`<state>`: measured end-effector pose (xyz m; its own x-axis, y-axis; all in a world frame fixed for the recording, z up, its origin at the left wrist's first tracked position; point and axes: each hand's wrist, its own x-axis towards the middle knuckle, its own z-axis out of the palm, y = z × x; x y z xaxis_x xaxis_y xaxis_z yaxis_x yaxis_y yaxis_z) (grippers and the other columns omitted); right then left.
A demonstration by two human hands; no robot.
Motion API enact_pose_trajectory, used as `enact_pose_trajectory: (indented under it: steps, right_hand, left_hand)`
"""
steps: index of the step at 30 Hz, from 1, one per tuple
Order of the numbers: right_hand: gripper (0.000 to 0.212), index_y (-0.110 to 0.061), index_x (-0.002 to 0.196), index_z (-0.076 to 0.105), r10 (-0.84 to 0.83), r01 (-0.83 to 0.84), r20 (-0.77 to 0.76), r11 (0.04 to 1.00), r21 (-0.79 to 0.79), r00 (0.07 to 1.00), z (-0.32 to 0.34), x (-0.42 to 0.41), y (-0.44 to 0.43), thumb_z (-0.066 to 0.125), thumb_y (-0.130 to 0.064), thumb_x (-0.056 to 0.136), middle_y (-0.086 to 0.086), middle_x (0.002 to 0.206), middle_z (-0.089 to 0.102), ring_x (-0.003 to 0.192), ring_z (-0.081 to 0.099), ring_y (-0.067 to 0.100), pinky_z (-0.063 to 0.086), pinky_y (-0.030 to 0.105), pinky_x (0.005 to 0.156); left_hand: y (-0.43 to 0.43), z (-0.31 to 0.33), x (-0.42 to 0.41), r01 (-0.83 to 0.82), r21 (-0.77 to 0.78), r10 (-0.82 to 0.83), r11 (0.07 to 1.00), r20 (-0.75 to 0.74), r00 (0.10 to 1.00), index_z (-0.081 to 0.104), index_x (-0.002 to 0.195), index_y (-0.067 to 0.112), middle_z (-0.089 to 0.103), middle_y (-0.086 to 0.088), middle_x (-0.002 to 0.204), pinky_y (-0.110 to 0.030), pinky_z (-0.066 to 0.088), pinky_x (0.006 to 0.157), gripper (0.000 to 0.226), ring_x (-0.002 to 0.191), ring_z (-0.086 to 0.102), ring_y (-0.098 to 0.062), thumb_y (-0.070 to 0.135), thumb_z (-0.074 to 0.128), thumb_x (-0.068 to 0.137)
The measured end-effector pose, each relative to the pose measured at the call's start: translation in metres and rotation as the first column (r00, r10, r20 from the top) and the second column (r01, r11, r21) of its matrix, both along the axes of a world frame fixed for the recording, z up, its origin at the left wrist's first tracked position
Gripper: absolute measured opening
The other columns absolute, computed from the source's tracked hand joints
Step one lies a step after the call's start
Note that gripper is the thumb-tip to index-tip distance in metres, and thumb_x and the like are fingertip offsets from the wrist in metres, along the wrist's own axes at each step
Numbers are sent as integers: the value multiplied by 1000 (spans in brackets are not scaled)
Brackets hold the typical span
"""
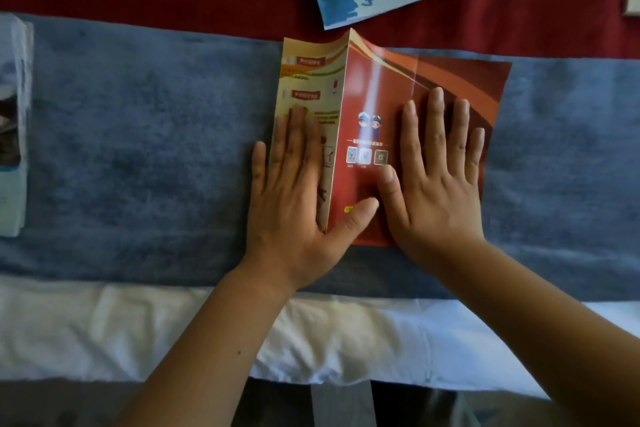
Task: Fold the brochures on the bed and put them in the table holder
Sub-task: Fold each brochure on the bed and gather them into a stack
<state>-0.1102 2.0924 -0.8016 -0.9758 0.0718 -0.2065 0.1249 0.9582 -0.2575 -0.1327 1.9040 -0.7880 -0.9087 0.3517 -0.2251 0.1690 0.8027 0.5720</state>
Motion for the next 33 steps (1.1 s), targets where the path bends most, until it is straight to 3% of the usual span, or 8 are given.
enact_pose_trajectory:
  steps: [4, 7, 10, 14, 20, 24, 26, 33]
  right_hand:
    - [80, -16, 166, -2, -4, 5, 37, 1000, -19, 999, 6, -8, -16, 3, -64, 103, 14, 173, -12, 159, -16, 36, -13, 52, 127]
    - [78, -15, 167, -1, -11, 12, 59, 1000, -29, 998, 11, -13, -28, 11, -61, 105, 16, 172, -13, 158, -18, 36, -16, 50, 126]
    - [75, -18, 165, -7, 9, -8, 79, 1000, -21, 997, 13, -18, -40, 12, -59, 105, 18, 171, -16, 157, -21, 37, -19, 48, 125]
    - [73, -20, 162, -12, 56, -53, 76, 997, -48, 996, 14, -27, -60, 9, -60, 104, 14, 172, -16, 157, -22, 35, -21, 48, 124]
    - [69, -24, 167, 0, 173, -170, 47, 984, -49, 984, 10, -40, -101, 16, -56, 108, 4, 174, -10, 157, -22, 33, -21, 49, 124]
    - [67, -24, 168, 7, 222, -222, 32, 975, -3, 974, 2, -45, -127, 19, -52, 109, 1, 175, -5, 158, -18, 34, -15, 52, 127]
    - [66, -24, 168, 10, 221, -221, 10, 975, 9, 975, -2, -48, -133, 20, -51, 109, 1, 175, -2, 159, -14, 34, -12, 52, 128]
    - [65, -21, 167, 17, 207, -204, -63, 978, 54, 976, -12, -52, -137, 23, -49, 109, 4, 175, 8, 160, -3, 37, -3, 54, 129]
  left_hand:
    - [-2, 9, -6, -108, 324, 43, 940, 201, 979, 22, 163, 22, 16, 6, 171, -40, -12, 127, 68, 157, 2, -5, 42, 46, 102]
    - [-9, 17, -11, -230, 505, 79, 832, 303, 950, 51, 148, 26, 56, 12, 148, -50, 24, 124, 44, 141, 47, -13, 25, 51, 104]
    - [-21, 23, -16, -370, 552, 153, 747, 399, 904, 52, 146, 27, 66, 11, 135, -36, 52, 104, 43, 124, 63, -10, 18, 56, 104]
    - [-45, 27, -21, -314, 438, 226, 842, 241, 944, 27, 162, 30, 45, 14, 156, -20, 45, 110, 66, 136, 51, 0, 15, 54, 103]
    - [-83, 31, -19, -431, 171, 415, 886, 121, 902, 17, 164, 27, 49, 1, 149, 6, 37, 87, 72, 125, 46, 1, 13, 55, 104]
    - [-101, 29, -21, -360, -82, 354, 929, -84, 932, 23, 162, 10, 43, -15, 148, -29, 49, 102, 73, 130, 49, -24, 16, 60, 100]
    - [-106, 26, -26, -311, -214, 274, 926, -183, 944, 28, 160, 4, 38, -21, 155, -47, 41, 114, 70, 140, 42, -33, 21, 61, 100]
    - [-106, 15, -38, -232, -350, 161, 908, -221, 962, 20, 162, 6, 15, -13, 170, -45, 11, 127, 74, 157, 17, -31, 22, 58, 100]
